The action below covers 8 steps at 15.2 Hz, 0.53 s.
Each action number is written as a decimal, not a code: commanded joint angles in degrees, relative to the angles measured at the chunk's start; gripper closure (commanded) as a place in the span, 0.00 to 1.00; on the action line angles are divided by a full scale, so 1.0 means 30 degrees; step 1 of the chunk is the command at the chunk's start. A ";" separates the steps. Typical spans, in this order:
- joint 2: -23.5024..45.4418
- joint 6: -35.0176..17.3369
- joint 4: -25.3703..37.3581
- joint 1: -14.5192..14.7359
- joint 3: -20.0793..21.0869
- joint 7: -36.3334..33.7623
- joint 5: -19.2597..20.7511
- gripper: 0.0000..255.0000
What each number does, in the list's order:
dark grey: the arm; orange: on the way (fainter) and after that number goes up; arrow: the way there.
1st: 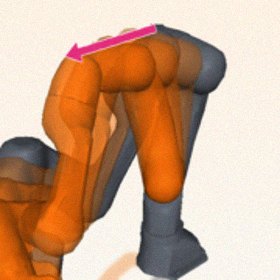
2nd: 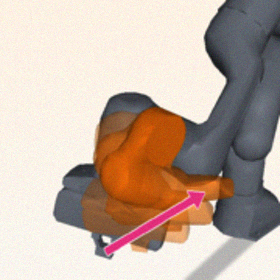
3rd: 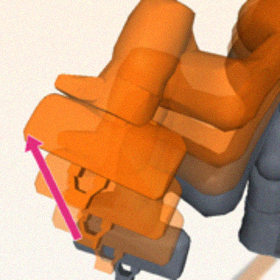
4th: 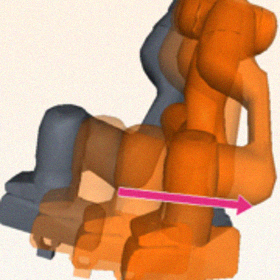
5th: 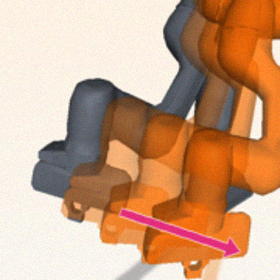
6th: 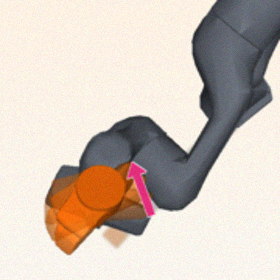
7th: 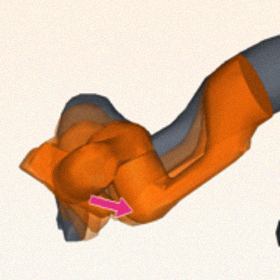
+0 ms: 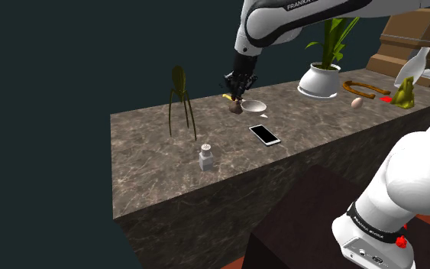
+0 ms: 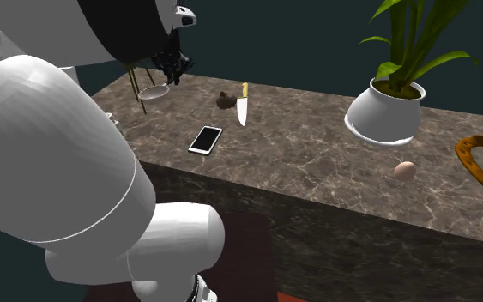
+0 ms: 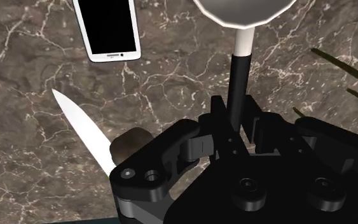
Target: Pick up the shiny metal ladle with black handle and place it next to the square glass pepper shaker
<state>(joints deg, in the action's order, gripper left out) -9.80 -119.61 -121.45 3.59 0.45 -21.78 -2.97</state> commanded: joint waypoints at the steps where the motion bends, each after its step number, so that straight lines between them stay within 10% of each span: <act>1: 0.0135 -0.0101 0.0079 0.0413 0.0609 -0.1062 0.0045 1.00; 8: 0.0984 -0.0116 0.1018 0.1767 0.2557 -0.4512 0.0365 1.00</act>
<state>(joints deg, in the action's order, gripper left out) -7.38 -119.62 -118.64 8.26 7.23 -33.59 -2.06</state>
